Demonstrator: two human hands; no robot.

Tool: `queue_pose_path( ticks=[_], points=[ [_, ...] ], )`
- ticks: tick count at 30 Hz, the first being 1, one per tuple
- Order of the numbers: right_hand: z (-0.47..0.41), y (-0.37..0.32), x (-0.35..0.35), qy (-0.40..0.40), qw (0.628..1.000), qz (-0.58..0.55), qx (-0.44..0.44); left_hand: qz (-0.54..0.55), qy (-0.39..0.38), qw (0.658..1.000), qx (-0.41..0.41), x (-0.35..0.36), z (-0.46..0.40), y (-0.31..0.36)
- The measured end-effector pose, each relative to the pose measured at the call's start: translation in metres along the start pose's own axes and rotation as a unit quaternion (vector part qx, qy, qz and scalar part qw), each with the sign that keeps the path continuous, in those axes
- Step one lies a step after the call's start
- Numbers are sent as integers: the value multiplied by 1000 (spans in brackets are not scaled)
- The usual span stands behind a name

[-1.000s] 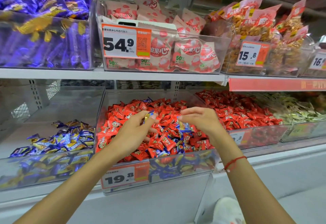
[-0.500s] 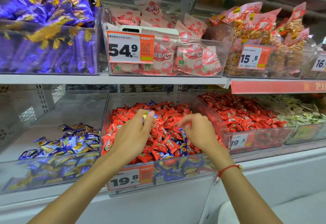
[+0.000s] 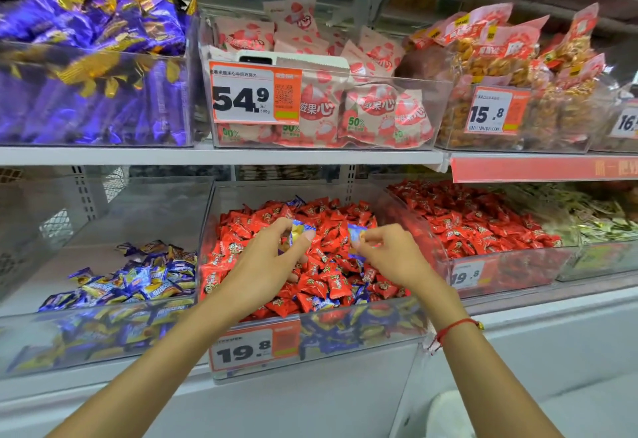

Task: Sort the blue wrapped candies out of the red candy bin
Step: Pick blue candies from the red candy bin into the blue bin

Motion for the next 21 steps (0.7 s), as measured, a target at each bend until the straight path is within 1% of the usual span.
queue_pose_path(
  ticks=[1,3,4,6,7,9,11,12,14,16,18,19,20,21],
  points=[
    [5,-14,-4,2,995,-100,-2,4,1,1000,4,2,1,2],
    [17,-44,2,-40,953,-300,9,22,21,999,15,1,2,8],
    [19,-52,6,-51,934,-352,15,37,42,998,30,-1,2,12],
    [23,-62,12,-50,918,-392,25,77,82,992,60,-9,2,19],
    [24,-64,13,-46,912,-407,29,82,90,990,69,-12,2,21],
    [26,-63,18,-51,897,-438,33,67,88,991,79,-16,3,23],
    [29,-68,25,-84,882,-462,28,48,98,991,82,-22,4,18],
    [31,-72,28,-103,883,-458,18,28,115,990,76,-29,5,15],
    [32,-82,32,-135,895,-425,-11,-42,164,983,73,-45,10,13],
    [29,-86,28,-148,909,-389,-31,-112,228,965,71,-68,18,15],
    [21,-73,17,-118,936,-331,-24,-168,299,939,35,-98,26,9],
    [16,-59,10,-84,959,-271,-17,-209,327,922,12,-114,31,4],
    [10,-42,3,-42,981,-187,-8,-250,343,905,-11,-128,34,-5],
    [4,-23,-3,-5,996,-92,3,-282,348,893,-35,-139,37,-15]
  ],
)
Point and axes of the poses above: each hand's wrist, its own z-axis away from the middle knuckle, its own x-axis out of the palm, y = z × x, the point moved 7 cm from there along -z, towards the middle knuckle, and after that the axes turned 3 degrees about y, right-handed, at the moved point
